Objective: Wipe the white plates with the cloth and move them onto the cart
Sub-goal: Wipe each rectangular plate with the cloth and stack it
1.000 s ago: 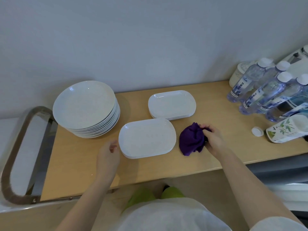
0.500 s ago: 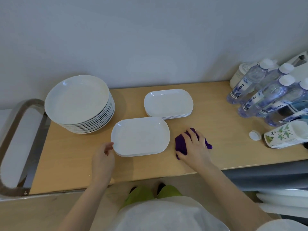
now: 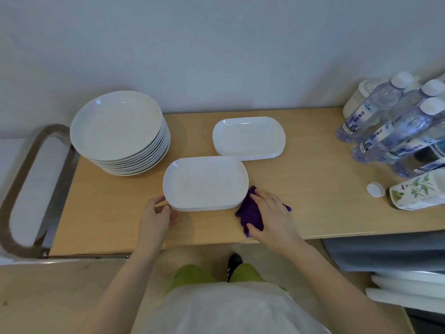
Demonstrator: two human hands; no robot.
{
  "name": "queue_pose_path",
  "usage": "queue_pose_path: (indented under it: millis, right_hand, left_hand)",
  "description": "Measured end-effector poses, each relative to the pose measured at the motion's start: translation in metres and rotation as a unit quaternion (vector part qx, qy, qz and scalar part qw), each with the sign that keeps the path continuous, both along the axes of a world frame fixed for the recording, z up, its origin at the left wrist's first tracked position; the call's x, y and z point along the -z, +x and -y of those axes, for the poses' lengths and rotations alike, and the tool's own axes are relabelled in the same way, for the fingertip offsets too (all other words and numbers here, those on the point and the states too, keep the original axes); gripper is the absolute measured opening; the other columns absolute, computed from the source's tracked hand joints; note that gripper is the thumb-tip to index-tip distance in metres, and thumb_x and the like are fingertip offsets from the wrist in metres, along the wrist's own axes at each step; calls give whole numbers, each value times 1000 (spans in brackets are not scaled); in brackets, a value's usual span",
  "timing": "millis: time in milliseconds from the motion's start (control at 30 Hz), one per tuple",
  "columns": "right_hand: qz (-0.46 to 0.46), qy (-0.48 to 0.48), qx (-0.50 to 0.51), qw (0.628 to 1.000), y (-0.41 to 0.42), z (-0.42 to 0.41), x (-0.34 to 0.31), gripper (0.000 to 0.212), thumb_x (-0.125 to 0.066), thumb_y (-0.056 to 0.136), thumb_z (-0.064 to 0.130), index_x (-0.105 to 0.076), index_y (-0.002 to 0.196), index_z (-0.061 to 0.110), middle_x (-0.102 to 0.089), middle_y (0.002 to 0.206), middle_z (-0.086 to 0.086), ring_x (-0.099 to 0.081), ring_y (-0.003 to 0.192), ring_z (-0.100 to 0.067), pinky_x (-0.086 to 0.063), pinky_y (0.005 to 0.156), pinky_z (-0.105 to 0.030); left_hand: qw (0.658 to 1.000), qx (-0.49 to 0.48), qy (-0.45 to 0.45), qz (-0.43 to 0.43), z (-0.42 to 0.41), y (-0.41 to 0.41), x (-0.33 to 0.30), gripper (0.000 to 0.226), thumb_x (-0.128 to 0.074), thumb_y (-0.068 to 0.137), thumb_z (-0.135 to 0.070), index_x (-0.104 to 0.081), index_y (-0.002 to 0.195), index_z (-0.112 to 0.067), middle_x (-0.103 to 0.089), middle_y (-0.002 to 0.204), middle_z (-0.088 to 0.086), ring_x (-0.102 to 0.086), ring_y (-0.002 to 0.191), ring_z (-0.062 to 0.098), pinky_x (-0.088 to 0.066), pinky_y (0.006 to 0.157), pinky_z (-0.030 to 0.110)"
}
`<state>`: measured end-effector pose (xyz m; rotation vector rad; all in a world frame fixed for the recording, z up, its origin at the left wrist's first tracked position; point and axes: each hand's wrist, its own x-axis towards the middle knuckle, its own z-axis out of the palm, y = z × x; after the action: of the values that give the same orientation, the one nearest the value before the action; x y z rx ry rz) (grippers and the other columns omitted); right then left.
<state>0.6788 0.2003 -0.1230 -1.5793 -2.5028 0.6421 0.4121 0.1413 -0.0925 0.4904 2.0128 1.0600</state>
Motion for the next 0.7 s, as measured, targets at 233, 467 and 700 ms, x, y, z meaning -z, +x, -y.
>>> queue_pose_path:
  millis: [233,467,700]
  right_hand:
    - [3,7,137,990,-22,47,-2,73,-65,84,32,-32,147,17,-26,153,0,-27,133,-27,-32,108,-39]
    - [-31,-17,86,996,-109,102,0,76,-70,83,27,-30,147,14,-29,152,-3,-27,137,-24,-26,115,-35]
    - [-10,-34,8,999,-229,103,-4,72,-61,87,33,-27,148,16,-24,155,-1,-23,139,-21,-25,114,-37]
  left_hand:
    - [999,26,19,-13,30,-37,3,23,-40,98,-5,-55,113,-15,-60,106,9,-63,82,22,-51,72,31]
    - [999,15,34,-8,72,-87,1,25,-37,98,0,-56,110,-9,-60,97,11,-61,73,21,-50,74,36]
    - [999,22,34,-24,106,-132,5,25,-38,100,-4,-58,105,-17,-63,94,4,-64,81,20,-51,71,30]
